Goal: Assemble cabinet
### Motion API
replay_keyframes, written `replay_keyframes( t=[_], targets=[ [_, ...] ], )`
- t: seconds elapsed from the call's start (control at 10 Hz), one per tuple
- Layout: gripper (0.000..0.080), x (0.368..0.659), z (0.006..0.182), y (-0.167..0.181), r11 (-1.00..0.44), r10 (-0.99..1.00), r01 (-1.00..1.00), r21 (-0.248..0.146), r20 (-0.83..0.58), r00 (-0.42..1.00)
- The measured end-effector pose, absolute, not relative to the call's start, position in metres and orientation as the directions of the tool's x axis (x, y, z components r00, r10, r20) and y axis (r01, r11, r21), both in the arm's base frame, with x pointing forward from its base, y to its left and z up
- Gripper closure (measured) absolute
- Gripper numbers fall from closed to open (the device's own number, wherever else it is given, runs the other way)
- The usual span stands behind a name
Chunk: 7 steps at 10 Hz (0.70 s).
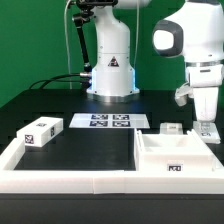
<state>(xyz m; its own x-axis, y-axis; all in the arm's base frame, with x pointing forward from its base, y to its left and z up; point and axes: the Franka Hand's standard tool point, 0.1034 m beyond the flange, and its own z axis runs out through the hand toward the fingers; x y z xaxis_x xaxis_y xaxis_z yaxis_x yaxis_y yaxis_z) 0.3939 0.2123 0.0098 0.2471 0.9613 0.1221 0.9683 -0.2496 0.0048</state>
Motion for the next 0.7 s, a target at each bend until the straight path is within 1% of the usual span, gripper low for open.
replay_keyframes(
  t=[0.1, 0.5, 0.6, 0.7],
  targets=[
    [0.0732, 0.394, 0.010, 0.212, -0.250, 0.961, 0.968, 0.005, 0.122, 0.247],
    [0.0731, 0.394, 0.011, 0.212, -0.246, 0.962, 0.969, 0.005, 0.120, 0.244],
    [0.0731, 0.396, 0.016, 0.208, -0.227, 0.969, 0.974, 0.006, 0.106, 0.225],
    [0.0731, 0.400, 0.026, 0.203, -0.210, 0.974, 0.978, 0.010, 0.087, 0.208]
  ],
)
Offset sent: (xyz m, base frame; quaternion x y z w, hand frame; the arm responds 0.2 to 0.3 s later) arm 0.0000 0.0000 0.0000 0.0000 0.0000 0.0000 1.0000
